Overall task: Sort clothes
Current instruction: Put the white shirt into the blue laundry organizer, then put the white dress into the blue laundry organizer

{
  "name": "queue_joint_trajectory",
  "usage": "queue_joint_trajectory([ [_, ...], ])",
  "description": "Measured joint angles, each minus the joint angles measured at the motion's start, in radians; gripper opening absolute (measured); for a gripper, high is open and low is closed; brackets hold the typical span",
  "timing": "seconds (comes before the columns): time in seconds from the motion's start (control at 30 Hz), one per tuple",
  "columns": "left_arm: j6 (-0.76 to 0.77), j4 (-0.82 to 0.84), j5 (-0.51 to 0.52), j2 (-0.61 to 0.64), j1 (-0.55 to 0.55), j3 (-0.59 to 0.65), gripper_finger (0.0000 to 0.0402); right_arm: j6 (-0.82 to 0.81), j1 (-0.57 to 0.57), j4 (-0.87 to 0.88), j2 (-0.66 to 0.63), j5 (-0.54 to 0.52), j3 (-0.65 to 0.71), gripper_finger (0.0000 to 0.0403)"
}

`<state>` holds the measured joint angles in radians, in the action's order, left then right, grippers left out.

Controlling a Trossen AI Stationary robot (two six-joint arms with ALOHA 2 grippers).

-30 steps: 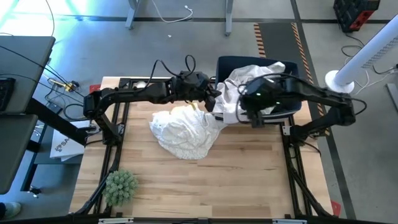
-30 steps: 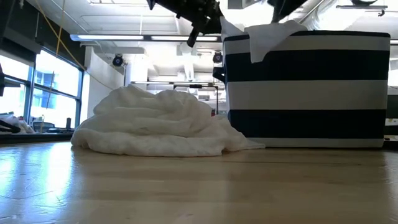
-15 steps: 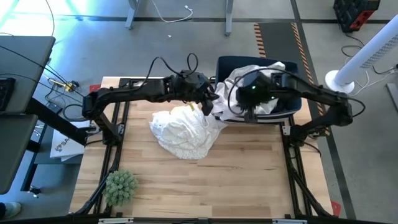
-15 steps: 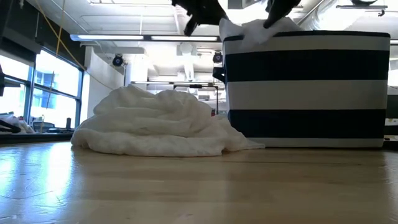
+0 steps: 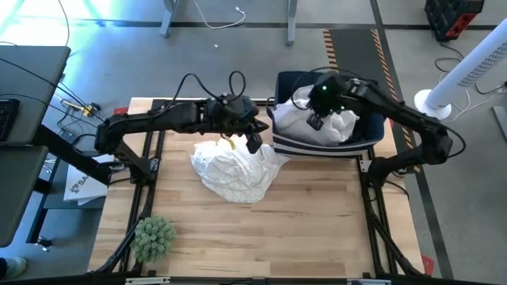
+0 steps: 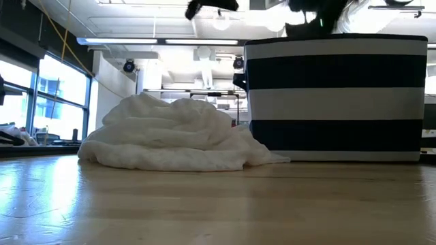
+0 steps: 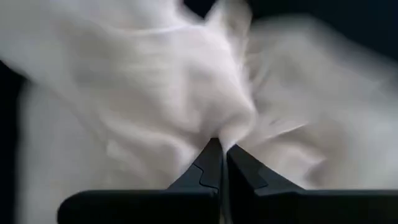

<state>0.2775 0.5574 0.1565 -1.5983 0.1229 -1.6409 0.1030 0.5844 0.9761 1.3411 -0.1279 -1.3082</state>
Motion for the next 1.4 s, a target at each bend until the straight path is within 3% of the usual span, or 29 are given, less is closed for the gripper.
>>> queue_joint_trajectory([
  [0.2, 0.112, 0.174, 0.045, 0.047, -0.035, 0.0, 0.0003, -0.051, 0.077, -0.098, -0.001, 0.02, 0.304, 0.0002],
  [0.33, 0.209, 0.326, 0.033, 0.05, -0.057, 0.003, 0.0003, -0.037, 0.11, -0.064, -0.005, -0.028, 0.324, 0.0023],
  [0.53, 0.276, 0.454, -0.023, 0.049, -0.078, 0.095, 0.0028, 0.01, 0.146, 0.089, 0.0, -0.061, 0.079, 0.0127],
  [0.73, 0.269, 0.416, -0.075, 0.048, -0.046, 0.287, 0.0137, -0.061, 0.136, 0.186, -0.001, -0.052, -0.261, 0.0243],
  [0.9, 0.242, 0.201, -0.076, 0.033, 0.002, 0.456, 0.0234, -0.184, 0.11, 0.157, -0.007, 0.13, -0.486, 0.0296],
  [1.03, 0.265, 0.085, -0.056, -0.02, 0.043, 0.544, 0.0268, -0.257, 0.061, 0.115, -0.007, 0.235, -0.583, 0.03],
  [1.13, 0.239, 0.067, -0.043, -0.086, 0.065, 0.577, 0.0261, -0.281, 0.001, 0.111, -0.007, 0.239, -0.603, 0.03],
  [1.23, 0.182, 0.057, -0.067, -0.16, 0.068, 0.575, 0.0221, -0.289, -0.066, 0.116, -0.007, 0.242, -0.584, 0.03],
  [1.3, 0.15, 0.057, -0.104, -0.197, 0.069, 0.573, 0.0174, -0.29, -0.116, 0.116, -0.006, 0.242, -0.555, 0.03],
  [1.4, 0.129, 0.053, -0.161, -0.22, 0.07, 0.571, 0.0071, -0.29, -0.188, 0.11, -0.006, 0.243, -0.504, 0.03],
])
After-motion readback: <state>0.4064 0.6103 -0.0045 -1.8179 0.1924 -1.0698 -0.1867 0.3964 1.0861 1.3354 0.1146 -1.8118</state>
